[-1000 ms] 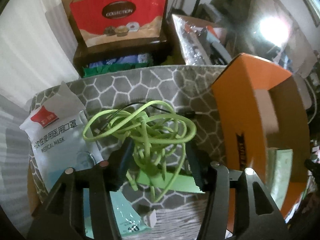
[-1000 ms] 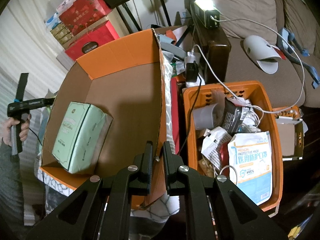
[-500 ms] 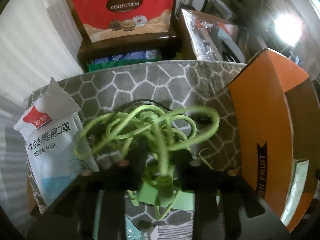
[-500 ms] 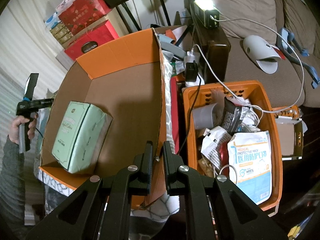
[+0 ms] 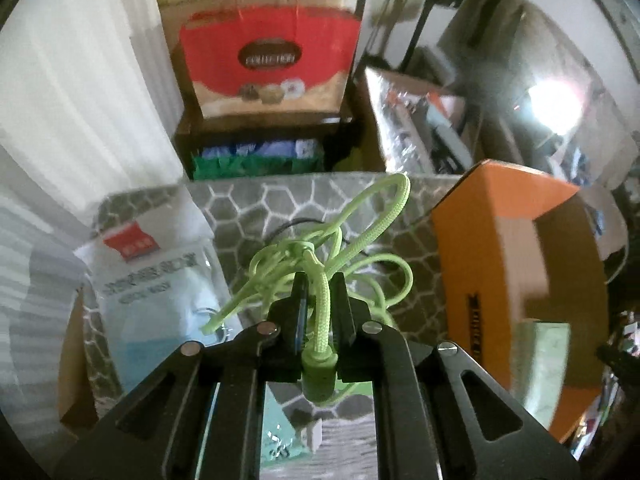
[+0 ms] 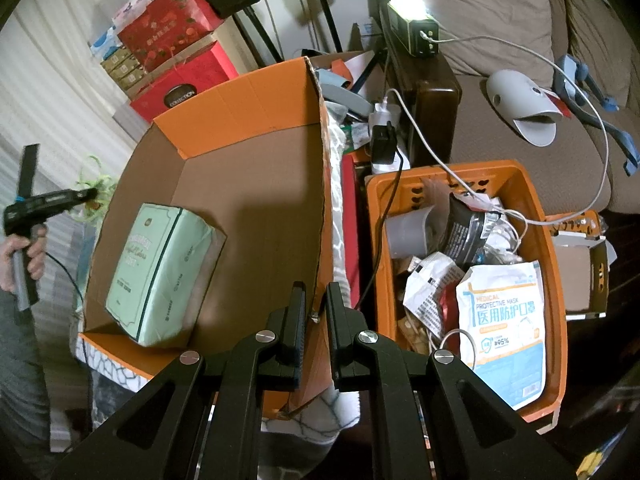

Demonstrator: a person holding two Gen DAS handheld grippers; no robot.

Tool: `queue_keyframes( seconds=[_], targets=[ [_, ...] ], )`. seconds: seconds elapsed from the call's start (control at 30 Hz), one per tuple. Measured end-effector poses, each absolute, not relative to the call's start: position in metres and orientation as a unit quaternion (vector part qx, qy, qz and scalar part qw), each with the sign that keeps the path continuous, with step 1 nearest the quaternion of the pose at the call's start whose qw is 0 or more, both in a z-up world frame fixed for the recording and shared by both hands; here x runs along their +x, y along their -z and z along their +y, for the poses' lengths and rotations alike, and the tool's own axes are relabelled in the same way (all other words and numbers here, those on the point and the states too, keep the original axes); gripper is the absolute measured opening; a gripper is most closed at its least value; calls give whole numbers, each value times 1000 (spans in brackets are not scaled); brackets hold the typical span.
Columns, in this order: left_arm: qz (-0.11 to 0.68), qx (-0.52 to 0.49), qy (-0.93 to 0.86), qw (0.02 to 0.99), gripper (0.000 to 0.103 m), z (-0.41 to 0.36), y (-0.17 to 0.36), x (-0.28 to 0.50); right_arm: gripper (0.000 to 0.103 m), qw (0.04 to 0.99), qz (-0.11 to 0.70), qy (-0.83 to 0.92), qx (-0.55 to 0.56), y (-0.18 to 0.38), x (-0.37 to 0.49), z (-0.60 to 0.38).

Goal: Organize objects
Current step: 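Grasp the lime-green cable with the left gripper and lift it, then carry the cable with the left gripper over the orange box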

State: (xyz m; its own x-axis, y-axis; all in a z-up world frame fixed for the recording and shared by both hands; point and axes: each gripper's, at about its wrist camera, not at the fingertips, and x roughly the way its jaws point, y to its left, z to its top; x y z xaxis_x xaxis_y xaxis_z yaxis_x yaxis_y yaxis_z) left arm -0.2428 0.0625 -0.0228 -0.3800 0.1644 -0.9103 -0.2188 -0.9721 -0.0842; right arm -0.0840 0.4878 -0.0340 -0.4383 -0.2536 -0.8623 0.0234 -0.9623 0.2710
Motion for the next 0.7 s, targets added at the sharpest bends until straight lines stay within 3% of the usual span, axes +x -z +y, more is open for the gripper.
queue_keyframes(
  seconds=[0.7],
  targets=[
    [11, -416, -885, 210, 10, 72, -142, -177, 9, 84, -115, 840, 523, 34, -86, 489]
  ],
)
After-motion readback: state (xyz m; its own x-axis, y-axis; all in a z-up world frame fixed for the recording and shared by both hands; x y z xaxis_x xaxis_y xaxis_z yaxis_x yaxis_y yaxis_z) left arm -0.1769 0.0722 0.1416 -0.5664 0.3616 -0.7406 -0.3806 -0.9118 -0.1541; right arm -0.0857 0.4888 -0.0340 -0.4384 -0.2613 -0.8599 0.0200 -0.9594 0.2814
